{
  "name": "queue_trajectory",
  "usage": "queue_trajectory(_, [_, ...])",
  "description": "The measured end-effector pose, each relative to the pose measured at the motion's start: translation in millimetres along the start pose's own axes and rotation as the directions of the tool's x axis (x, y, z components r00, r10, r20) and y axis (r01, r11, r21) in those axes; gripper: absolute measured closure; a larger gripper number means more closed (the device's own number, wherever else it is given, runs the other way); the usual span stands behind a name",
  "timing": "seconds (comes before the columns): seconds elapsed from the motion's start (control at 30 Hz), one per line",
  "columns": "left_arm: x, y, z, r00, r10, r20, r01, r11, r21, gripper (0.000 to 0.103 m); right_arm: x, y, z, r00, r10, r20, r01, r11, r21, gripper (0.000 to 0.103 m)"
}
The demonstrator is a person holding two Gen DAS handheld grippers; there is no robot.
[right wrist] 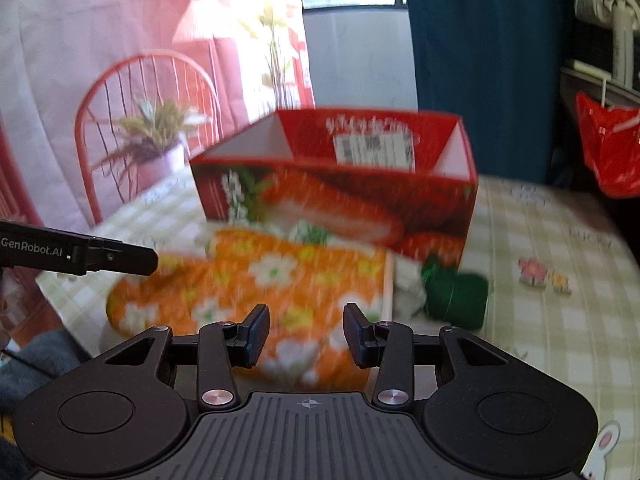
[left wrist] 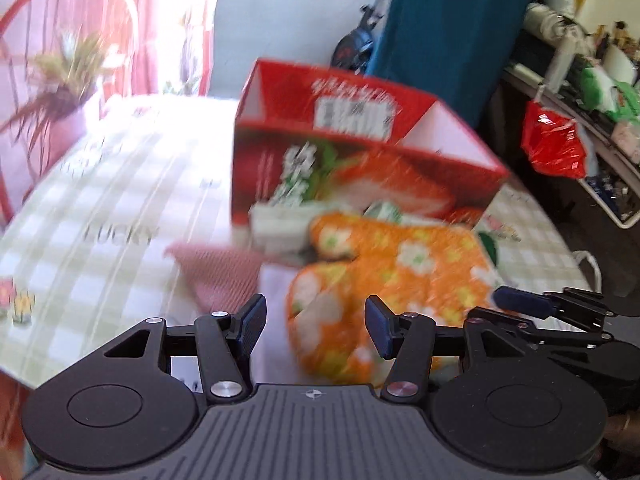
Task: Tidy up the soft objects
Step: 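Grasp the orange floral oven mitt with the left gripper while the right gripper grasps it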
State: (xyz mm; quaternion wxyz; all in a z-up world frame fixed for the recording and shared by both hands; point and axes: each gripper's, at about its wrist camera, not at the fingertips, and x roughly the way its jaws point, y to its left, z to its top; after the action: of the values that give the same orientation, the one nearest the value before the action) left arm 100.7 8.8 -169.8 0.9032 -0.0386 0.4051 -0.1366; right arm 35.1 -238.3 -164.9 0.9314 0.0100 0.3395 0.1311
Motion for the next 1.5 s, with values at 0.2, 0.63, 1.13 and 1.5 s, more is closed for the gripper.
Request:
queue_trajectory(0.2, [17,8,-11,1.0,-0.022,0.001,0.022,1.0,-0.005,0.049,17,2,-12,0.999,-0.012,-0.036,0.011,1.0,-0.018,0.065])
queue_trajectory(0.63, [5,1,-16,0.995,-0.045,0.09,0.043,0.999,0.021,0.058,24,1,-14,0.998,-0.006,-0.055,0.005,1.0,-0.016,0.065])
queue_trajectory(1.13, [-11,0,-13,0.988,-0.054,0.146,0.049,0.998,0.034,0.06,24,0,-14,0.998,-0.002,-0.057,0.001,1.0,-0.014,0.065])
queue_trajectory(1.5, [5,0,-18,0.993,-0.083,0.082,0.081,0.996,0.03,0.06,24,0,-15,0.998,-0.002,-0.056,0.001,1.0,-0.013,0.065])
